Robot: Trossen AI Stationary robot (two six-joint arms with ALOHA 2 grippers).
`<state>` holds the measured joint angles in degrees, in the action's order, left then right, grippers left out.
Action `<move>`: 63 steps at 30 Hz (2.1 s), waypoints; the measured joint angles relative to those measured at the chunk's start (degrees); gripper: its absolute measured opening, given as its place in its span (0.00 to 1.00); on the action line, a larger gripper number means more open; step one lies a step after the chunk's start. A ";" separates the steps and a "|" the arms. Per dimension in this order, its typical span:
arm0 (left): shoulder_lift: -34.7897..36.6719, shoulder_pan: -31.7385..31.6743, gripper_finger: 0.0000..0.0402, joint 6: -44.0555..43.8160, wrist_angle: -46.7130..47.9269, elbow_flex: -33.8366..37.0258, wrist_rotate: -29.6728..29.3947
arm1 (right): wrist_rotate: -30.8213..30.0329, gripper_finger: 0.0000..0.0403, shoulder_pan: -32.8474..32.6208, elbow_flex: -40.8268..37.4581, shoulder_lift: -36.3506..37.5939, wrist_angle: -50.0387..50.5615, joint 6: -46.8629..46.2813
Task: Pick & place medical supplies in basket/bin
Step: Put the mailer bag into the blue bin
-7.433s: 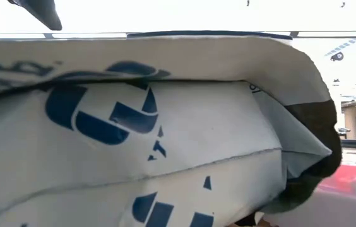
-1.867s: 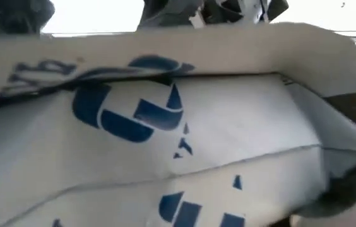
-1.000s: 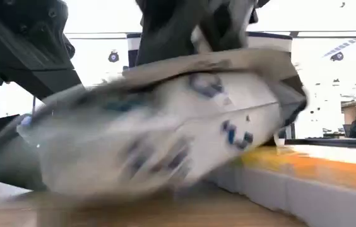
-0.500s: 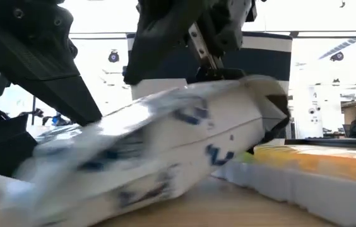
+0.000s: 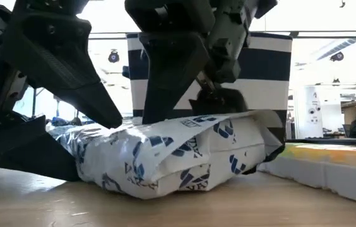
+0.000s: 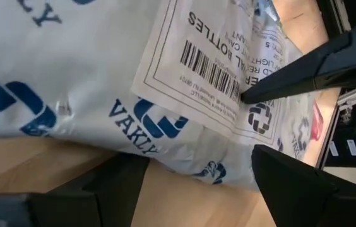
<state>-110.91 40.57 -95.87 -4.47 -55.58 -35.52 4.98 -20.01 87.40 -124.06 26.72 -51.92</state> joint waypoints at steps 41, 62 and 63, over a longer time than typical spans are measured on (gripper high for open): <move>-1.07 -1.52 0.68 2.75 -0.35 1.93 -1.19 | -7.12 0.82 2.49 -0.73 8.82 11.45 1.61; -1.07 -1.73 0.68 2.60 -0.56 2.04 0.76 | 16.86 0.82 8.20 -23.28 8.93 -28.51 -6.79; -1.07 -1.91 0.68 2.60 -0.60 2.04 0.88 | 17.13 0.82 8.02 -23.59 8.82 -30.43 -7.22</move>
<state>-111.98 38.66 -93.27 -5.07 -53.54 -34.64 22.11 -11.99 63.81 -115.24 -3.71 -59.14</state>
